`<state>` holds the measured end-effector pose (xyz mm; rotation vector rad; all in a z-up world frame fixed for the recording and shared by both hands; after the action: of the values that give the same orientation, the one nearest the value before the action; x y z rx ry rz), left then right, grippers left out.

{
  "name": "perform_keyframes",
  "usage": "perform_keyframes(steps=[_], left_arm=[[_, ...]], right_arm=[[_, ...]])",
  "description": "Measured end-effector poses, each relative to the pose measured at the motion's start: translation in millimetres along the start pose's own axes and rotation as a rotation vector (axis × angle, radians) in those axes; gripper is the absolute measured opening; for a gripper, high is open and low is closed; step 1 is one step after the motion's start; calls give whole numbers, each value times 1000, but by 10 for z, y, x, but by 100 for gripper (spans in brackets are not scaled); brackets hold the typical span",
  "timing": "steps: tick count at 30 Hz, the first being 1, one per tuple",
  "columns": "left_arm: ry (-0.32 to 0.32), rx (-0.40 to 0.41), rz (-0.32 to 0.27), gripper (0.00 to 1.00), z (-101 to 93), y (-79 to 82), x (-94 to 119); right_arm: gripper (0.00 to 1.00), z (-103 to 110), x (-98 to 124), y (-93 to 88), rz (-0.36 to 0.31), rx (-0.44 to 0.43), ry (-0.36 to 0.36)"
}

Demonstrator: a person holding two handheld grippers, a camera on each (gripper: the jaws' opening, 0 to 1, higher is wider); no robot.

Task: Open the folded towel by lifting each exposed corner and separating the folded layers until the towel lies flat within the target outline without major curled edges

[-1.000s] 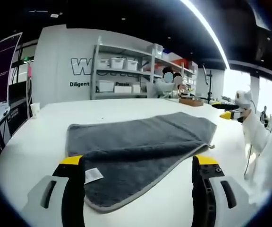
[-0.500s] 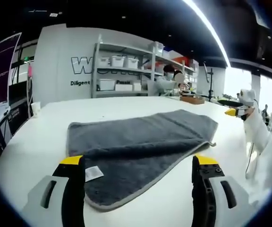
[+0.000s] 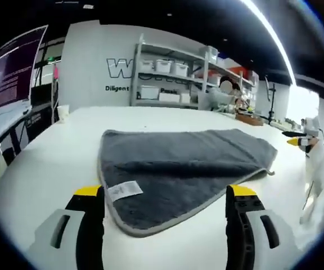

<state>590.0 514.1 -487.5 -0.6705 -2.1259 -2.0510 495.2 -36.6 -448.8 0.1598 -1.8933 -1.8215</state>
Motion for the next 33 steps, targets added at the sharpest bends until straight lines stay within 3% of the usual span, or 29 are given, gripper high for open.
perform_keyframes(steps=[4, 9, 19, 23, 33], left_arm=[[36, 35, 28, 81, 31, -119, -34], [73, 41, 43, 75, 47, -155, -39], [99, 56, 65, 48, 152, -294, -33], [131, 57, 66, 42, 254, -293, -29], [137, -3, 82, 18, 348, -320, -98]], right_arm=[[95, -46, 47, -62, -7, -17, 6], [93, -75, 120, -172, 4, -40, -9], [92, -27, 212, -106, 0, -12, 0], [91, 2, 206, -99, 0, -8, 20], [89, 8, 191, -116, 9, -5, 30]])
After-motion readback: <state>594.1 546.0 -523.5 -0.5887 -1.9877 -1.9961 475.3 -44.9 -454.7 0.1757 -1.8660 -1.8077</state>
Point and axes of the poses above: the point that each gripper's makers call its tool centre point, and the gripper's own axes: x roughly backward along the fingers, z roughly to its left, y roughly out of its top, the point moved 8 cm from there along x, roughly backward along the fingers, and after that the axes turned 13 degrees about y, right-handed, at the moved point
